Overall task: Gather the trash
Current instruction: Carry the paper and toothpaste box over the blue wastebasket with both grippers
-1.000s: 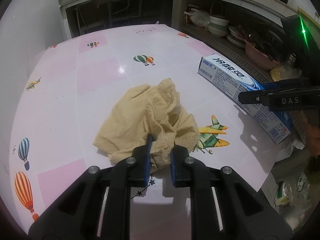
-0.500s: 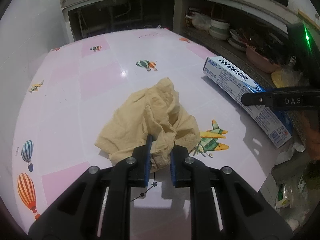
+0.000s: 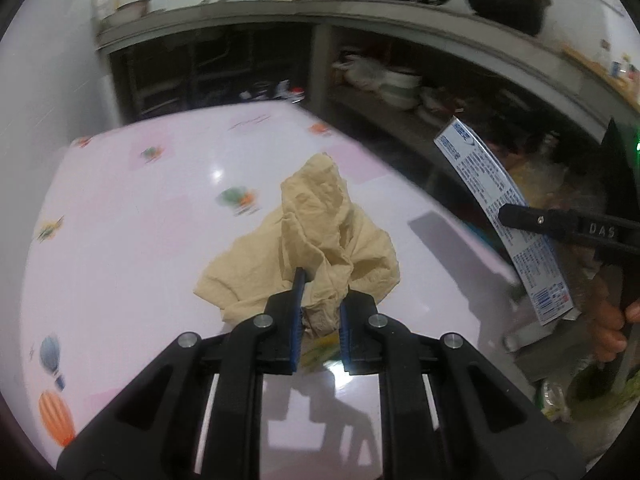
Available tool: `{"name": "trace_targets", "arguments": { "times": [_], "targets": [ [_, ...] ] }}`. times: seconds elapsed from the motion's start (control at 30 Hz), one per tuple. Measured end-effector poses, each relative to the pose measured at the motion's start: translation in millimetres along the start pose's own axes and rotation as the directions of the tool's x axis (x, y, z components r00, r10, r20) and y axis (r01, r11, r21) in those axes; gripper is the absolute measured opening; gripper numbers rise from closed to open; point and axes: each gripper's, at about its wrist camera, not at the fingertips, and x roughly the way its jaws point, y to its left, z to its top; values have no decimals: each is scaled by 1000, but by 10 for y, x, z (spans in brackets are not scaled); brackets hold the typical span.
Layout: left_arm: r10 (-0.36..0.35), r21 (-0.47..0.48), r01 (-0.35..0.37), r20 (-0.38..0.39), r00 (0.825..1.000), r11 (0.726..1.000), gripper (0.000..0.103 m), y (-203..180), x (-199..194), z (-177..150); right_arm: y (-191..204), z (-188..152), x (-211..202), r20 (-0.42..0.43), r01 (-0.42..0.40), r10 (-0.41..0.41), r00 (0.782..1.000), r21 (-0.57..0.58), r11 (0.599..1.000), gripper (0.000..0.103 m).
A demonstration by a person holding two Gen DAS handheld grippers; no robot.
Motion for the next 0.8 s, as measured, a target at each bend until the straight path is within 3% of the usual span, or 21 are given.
{"name": "trace_targets", "arguments": {
  "times": [0.13, 0.27, 0.37, 0.43, 0.47, 0.53, 0.67, 0.7, 0.77, 0.8],
  "targets": [
    [-137, 66, 137, -4, 991, 988, 13, -495, 149, 285, -575, -86, -421, 87, 117, -127, 988, 109, 987, 45],
    [-292, 109, 298, -71, 954, 948, 13, -1084, 471, 534, -1242, -313, -691, 87, 240, -268, 959, 246, 939, 45],
    [-421, 75, 442, -196, 886, 894, 13, -1570, 928, 709, -1800, -606, -797, 30, 310, -346, 938, 373, 874, 45],
    [-478, 39, 511, -297, 826, 859, 13, -1935, 1333, 785, -2051, -774, -824, -1, 320, -354, 935, 433, 843, 45],
    [-486, 28, 526, -344, 804, 850, 13, -2125, 1542, 805, -2197, -880, -829, -23, 330, -361, 932, 464, 822, 45],
    [-474, 36, 533, -411, 778, 845, 14, -2461, 1906, 822, -2384, -1004, -836, -48, 338, -363, 930, 499, 798, 45],
    [-408, 70, 514, -520, 750, 855, 14, -3054, 2604, 738, -2654, -1196, -840, -76, 342, -362, 929, 552, 761, 45],
    [-392, 78, 504, -533, 750, 860, 15, -3150, 2739, 718, -2716, -1230, -835, -81, 341, -360, 929, 564, 752, 45],
    [-368, 90, 490, -546, 752, 867, 28, -3368, 3006, 697, -2828, -1271, -821, -93, 346, -362, 928, 577, 739, 45],
    [-357, 86, 476, -551, 755, 875, 46, -3456, 3175, 684, -2874, -1290, -825, -99, 350, -363, 926, 581, 735, 45]
  ]
}}
